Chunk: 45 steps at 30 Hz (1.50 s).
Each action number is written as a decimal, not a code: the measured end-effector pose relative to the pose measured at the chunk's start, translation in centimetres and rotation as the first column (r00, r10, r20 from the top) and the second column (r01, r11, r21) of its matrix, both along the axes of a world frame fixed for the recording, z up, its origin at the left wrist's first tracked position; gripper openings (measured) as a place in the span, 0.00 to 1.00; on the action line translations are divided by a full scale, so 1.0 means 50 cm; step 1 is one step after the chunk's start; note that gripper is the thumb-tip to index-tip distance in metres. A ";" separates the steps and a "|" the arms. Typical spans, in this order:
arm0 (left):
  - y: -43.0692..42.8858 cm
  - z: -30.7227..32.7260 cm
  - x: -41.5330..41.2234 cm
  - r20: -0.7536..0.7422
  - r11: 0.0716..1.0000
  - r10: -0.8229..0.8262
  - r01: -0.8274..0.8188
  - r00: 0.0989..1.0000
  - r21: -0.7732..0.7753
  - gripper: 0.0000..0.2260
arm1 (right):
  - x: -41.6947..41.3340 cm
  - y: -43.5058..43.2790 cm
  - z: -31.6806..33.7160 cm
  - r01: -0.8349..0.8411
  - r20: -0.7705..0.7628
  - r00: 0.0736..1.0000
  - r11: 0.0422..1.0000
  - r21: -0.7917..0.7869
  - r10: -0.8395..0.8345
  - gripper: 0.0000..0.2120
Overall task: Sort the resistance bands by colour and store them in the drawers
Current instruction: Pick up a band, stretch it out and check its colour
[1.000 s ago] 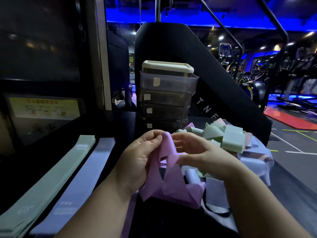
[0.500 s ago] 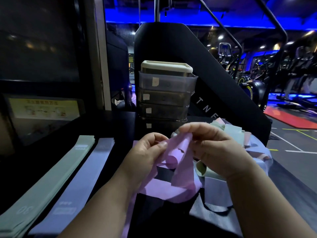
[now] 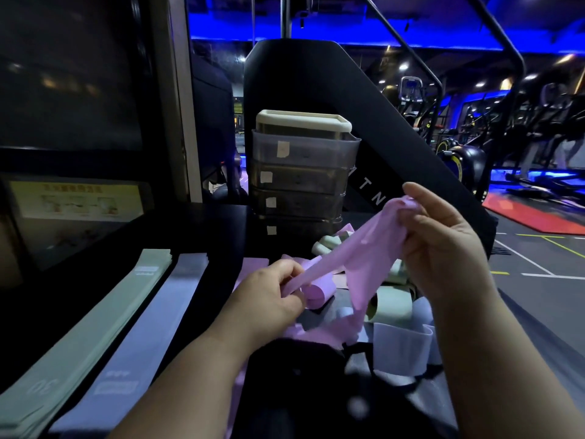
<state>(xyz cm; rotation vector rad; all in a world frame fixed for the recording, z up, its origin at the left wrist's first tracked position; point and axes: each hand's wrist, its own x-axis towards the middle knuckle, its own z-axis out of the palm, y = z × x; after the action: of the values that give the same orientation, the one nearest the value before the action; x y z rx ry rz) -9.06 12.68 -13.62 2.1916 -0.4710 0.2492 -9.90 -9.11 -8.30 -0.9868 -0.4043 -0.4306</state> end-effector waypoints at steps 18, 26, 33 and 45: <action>0.009 0.023 0.004 -0.281 0.943 0.060 -0.147 0.958 -0.298 0.02 | 0.027 -0.061 -0.022 0.328 -0.131 0.937 0.944 0.017 -0.323 0.13; 0.030 0.043 0.002 -0.394 0.469 -0.589 -0.099 0.705 -0.878 0.15 | 0.041 -0.071 -0.030 0.364 -0.161 0.919 0.931 0.003 -0.359 0.09; 0.028 0.053 -0.002 -0.430 0.352 -0.565 -0.266 0.705 -0.898 0.07 | 0.041 -0.084 -0.033 0.367 -0.270 0.907 0.921 0.128 -0.324 0.05; 0.037 0.044 -0.012 -0.510 0.823 -0.380 0.030 0.771 -0.567 0.24 | 0.043 -0.097 -0.036 0.429 -0.289 0.877 0.896 0.112 -0.384 0.04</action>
<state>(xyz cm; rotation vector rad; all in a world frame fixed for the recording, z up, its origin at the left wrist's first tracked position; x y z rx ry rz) -9.68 14.54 -11.44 1.5219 -0.2362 -0.4159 -7.74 -13.98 -10.09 -0.9428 0.0871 -0.6970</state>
